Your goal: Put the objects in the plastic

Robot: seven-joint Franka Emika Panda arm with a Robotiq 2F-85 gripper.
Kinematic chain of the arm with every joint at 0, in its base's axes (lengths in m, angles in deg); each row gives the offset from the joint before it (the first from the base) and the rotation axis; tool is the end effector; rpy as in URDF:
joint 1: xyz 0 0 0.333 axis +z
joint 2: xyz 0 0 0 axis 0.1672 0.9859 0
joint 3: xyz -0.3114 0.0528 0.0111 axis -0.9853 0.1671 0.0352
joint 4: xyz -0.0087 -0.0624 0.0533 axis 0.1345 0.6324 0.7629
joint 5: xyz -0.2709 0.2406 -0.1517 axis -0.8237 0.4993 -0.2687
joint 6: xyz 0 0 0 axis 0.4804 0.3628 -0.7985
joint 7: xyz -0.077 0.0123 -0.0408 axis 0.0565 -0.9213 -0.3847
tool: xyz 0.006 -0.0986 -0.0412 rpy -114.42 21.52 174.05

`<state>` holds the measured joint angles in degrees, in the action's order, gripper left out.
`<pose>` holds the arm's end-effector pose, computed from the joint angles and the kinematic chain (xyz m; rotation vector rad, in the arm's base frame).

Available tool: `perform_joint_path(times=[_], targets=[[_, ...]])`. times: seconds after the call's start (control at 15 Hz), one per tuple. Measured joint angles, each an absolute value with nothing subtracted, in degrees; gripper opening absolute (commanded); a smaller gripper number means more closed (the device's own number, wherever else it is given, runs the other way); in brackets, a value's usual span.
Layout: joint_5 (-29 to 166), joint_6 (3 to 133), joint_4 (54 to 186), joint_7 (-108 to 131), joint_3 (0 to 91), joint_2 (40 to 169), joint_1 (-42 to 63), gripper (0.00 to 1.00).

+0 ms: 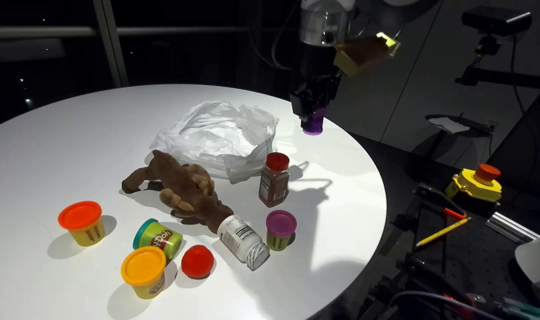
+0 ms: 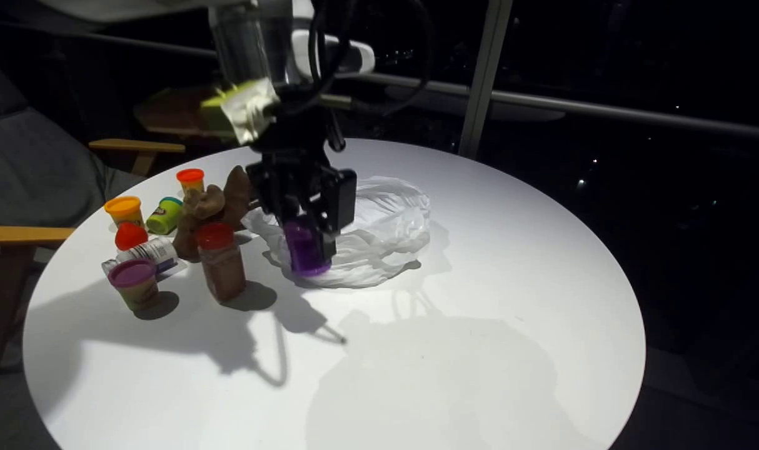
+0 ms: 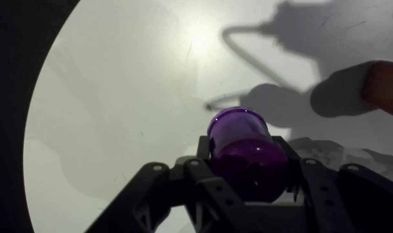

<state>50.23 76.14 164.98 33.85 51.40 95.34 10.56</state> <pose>0.4946 0.0239 0.2597 2.9152 -0.1863 0.0268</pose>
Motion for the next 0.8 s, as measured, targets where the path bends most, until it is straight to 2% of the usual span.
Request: perform_joint_path(times=[0.33,0.8], targets=[[54.28,70.41,153.63,35.25,52.51,97.77,15.00,0.24],[54.93,78.76,141.26,40.27,49.39,115.79,17.31,0.24]])
